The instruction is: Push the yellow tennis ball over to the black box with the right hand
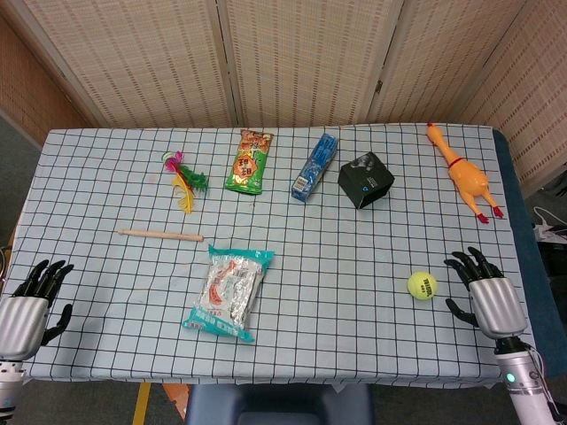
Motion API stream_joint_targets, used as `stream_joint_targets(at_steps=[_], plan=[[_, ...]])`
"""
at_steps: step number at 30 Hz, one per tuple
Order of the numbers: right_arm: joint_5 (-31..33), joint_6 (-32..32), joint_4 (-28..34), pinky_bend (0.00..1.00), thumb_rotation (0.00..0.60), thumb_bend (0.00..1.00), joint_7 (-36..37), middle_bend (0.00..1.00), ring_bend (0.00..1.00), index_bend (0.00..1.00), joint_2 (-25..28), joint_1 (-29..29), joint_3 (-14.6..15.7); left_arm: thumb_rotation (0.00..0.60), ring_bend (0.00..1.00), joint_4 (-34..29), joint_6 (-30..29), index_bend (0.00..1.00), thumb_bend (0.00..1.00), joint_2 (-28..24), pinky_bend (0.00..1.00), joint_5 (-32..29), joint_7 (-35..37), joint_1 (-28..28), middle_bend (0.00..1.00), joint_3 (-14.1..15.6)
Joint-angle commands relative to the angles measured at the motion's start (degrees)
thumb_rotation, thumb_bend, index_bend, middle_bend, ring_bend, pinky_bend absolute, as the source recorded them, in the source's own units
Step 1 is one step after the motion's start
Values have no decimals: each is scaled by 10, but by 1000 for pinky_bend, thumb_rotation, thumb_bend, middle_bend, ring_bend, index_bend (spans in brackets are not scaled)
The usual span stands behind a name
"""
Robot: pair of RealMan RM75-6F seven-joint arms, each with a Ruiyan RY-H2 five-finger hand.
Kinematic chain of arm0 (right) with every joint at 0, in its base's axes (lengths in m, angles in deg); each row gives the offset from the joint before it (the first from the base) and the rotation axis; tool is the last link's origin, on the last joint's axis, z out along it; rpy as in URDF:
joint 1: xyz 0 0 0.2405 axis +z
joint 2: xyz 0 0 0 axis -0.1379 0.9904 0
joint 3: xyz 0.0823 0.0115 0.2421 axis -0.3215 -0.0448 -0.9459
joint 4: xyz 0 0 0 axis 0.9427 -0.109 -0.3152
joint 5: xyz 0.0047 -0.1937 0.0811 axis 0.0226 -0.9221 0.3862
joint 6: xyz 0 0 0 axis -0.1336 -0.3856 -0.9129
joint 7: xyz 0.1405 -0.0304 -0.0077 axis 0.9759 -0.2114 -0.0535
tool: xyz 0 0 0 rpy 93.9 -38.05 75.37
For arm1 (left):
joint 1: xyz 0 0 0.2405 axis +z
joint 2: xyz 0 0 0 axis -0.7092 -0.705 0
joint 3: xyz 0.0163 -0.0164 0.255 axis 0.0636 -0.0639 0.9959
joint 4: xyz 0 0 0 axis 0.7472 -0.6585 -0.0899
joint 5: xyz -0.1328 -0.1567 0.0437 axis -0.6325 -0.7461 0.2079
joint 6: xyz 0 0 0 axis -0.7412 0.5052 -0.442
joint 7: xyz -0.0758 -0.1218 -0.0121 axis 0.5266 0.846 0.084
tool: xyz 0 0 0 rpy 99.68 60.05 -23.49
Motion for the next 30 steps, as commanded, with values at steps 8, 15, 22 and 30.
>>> stream_joint_targets(at_steps=[8,15,22,30], plan=[[-17,-12,-10,309,600,140,11,207,79,265,-4,-1,6,600,51,-1,-2,146,473,1,329,6,-4,-1,111,1],[-49,-45,-35,341,600,143,15,266,140,317,-22,-7,15,600,51,0,7,147,474,1,330,5,-7,-4,114,4],[-70,-75,-69,516,600,404,-3,375,342,456,-50,-13,18,600,51,-2,9,147,474,2,331,7,-7,-4,114,7],[-77,-94,-108,680,600,835,-36,645,589,779,-108,-22,20,600,51,-4,21,147,474,-2,333,1,-1,-8,115,8]])
